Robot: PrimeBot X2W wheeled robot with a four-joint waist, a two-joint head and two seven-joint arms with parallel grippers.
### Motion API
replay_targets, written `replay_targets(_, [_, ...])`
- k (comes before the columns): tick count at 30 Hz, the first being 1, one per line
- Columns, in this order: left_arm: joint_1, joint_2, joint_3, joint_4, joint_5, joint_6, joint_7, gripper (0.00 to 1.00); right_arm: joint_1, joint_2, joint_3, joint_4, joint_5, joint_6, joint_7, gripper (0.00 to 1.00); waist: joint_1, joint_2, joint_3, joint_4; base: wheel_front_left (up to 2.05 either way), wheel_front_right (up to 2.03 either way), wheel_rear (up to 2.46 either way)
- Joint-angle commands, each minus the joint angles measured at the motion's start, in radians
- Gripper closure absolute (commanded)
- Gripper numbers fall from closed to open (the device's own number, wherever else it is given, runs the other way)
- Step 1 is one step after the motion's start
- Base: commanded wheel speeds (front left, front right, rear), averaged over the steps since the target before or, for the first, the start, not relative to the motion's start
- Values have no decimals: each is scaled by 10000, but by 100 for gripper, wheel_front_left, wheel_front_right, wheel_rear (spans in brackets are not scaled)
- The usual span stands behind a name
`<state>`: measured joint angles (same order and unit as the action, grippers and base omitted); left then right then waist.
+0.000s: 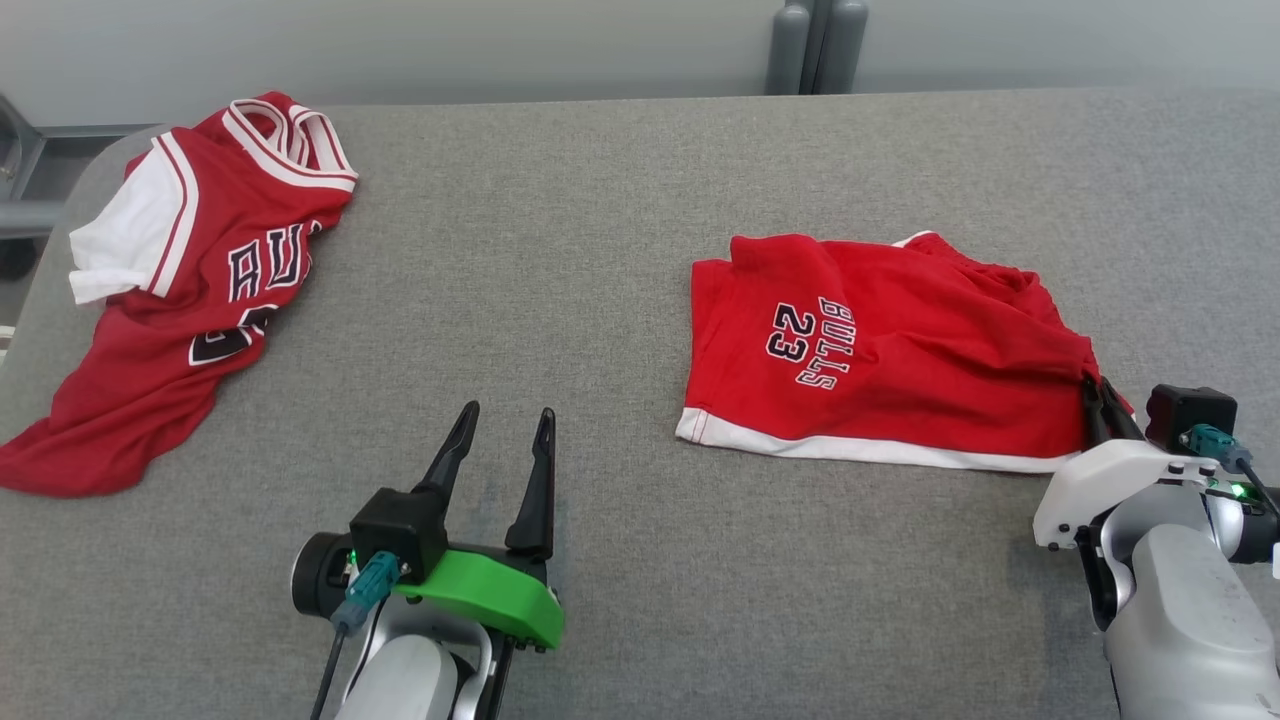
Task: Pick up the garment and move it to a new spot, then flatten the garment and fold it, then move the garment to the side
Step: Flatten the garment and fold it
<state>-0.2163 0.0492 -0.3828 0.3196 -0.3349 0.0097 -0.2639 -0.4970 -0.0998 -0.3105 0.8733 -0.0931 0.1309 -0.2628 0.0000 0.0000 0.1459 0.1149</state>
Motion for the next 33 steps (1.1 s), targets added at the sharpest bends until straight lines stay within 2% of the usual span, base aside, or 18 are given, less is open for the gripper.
replay_targets(1, [-89,23,52,-13,-84,5,-1,0,-57,61,-220,15,-286,-3,-37,100,0,0,19,-21,0,0,0])
replay_targets(2, [-108,23,64,-18,-77,0,-1,0,-114,126,-339,41,-431,-1,-38,100,0,0,28,-38,0,0,0])
replay_targets(3, [-121,23,76,-23,-72,-10,-1,0,-164,182,-453,51,-592,-1,-38,85,0,0,31,-59,0,0,0])
replay_targets(4, [-127,23,100,-29,-63,-25,-1,0,-199,235,-538,55,-729,-3,-38,62,0,0,33,-87,0,0,0])
replay_targets(5, [-129,24,126,-38,-54,-40,-1,0,-219,286,-620,4,-842,-1,-38,10,0,0,32,-120,0,0,0])
replay_targets(6, [-122,24,145,-52,-50,-55,-1,0,-220,330,-679,-56,-913,-3,-38,0,0,0,25,-160,0,0,0])
replay_targets(11, [-4,24,254,-90,-87,-115,-1,0,-35,432,-705,-518,-1070,-1,-38,0,0,0,-106,-384,0,0,0])
replay_targets(17, [194,24,480,-124,-171,-195,-1,0,361,476,-181,-1524,-757,-1,-38,0,0,0,-420,-732,0,0,0])
replay_targets(24, [355,24,853,-112,-171,-191,-1,0,1126,481,891,-3050,11,-1,-38,0,0,0,-770,-1068,0,0,0])
replay_targets(33, [1105,40,1616,-334,229,-16,-1,0,2787,478,2391,-5701,803,-1,-37,0,0,0,-1291,-1261,0,0,0])
